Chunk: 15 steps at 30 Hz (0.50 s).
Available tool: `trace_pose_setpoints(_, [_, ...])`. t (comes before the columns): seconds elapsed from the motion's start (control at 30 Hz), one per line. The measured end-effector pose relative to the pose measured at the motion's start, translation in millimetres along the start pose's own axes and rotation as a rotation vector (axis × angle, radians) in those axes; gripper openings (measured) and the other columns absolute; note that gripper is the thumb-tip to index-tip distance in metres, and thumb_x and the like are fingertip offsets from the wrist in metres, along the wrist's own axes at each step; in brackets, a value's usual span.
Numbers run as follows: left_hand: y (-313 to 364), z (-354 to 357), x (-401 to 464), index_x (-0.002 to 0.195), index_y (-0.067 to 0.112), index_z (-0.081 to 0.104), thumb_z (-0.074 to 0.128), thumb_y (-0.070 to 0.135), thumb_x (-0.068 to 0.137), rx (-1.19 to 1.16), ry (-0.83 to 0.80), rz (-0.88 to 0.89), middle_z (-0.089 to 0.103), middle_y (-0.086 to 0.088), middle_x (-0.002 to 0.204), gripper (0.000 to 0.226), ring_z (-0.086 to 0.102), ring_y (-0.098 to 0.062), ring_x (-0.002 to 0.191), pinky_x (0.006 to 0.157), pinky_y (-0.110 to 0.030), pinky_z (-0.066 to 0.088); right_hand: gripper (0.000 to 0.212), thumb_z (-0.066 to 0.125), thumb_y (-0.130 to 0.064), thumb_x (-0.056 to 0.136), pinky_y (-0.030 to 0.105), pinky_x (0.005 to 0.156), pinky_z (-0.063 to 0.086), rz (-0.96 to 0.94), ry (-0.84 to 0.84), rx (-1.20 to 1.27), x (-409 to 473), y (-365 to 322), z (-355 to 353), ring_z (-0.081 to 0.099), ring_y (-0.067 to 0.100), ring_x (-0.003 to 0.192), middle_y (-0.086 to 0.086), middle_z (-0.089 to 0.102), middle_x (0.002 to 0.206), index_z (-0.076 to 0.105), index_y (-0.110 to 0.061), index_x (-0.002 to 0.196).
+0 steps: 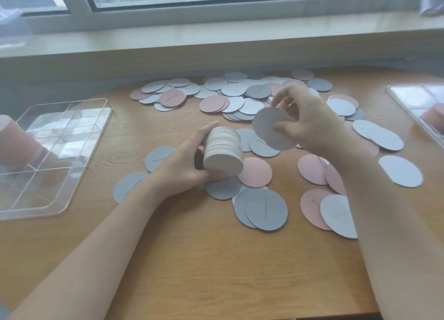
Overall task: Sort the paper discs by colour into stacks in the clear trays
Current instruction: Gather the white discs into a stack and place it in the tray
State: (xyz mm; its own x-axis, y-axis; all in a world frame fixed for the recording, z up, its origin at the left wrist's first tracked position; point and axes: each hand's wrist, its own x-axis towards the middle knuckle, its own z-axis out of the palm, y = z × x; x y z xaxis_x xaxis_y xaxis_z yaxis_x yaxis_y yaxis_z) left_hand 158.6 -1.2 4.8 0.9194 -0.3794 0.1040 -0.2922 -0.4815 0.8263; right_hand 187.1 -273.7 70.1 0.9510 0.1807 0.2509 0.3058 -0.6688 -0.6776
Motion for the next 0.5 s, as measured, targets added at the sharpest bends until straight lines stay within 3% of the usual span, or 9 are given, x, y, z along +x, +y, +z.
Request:
trace_pose_setpoints(0.13, [1,0,0,0.152,0.042,0.027,0.088,0.026,0.075,-0.019,-0.003,0.007,0.059,0.013,0.125,0.1,0.064,-0.013,0.101,0.092,-0.035,0.055,0.032,0.07,-0.002,0.079,0.025,0.068,0.048,-0.014,0.157,0.204,-2,-4,30,0.056,0.014,0.075,-0.007,0.058,0.091,0.057,-0.024,0.099])
trace_pose_setpoints(0.3, [-1,0,0,0.154,0.039,0.025,0.089,0.025,0.074,-0.04,-0.003,0.007,0.055,0.01,0.125,0.103,0.063,-0.013,0.098,0.092,-0.034,0.054,0.028,0.069,0.003,0.082,0.036,0.071,0.052,0.049,0.123,0.513,1,-5,58,0.066,0.022,0.076,-0.004,0.057,0.088,0.05,-0.016,0.092])
trace_pose_setpoints(0.4, [-2,0,1,0.157,0.037,0.02,0.088,0.022,0.075,-0.027,-0.008,0.003,0.055,0.016,0.128,0.107,0.062,-0.005,0.101,0.093,-0.025,0.051,0.026,0.068,-0.002,0.084,0.043,0.076,0.054,0.063,0.057,0.608,2,-3,66,0.059,0.022,0.078,0.006,0.054,0.087,0.049,-0.019,0.087])
trace_pose_setpoints(0.5, [-1,0,1,0.156,0.037,0.021,0.087,0.021,0.076,-0.041,-0.015,0.003,0.061,0.014,0.125,0.106,0.064,-0.007,0.1,0.092,-0.025,0.053,0.023,0.063,0.0,0.089,0.047,0.082,0.058,0.116,0.061,0.692,2,-1,64,0.065,0.035,0.085,0.025,0.061,0.092,0.048,-0.018,0.089])
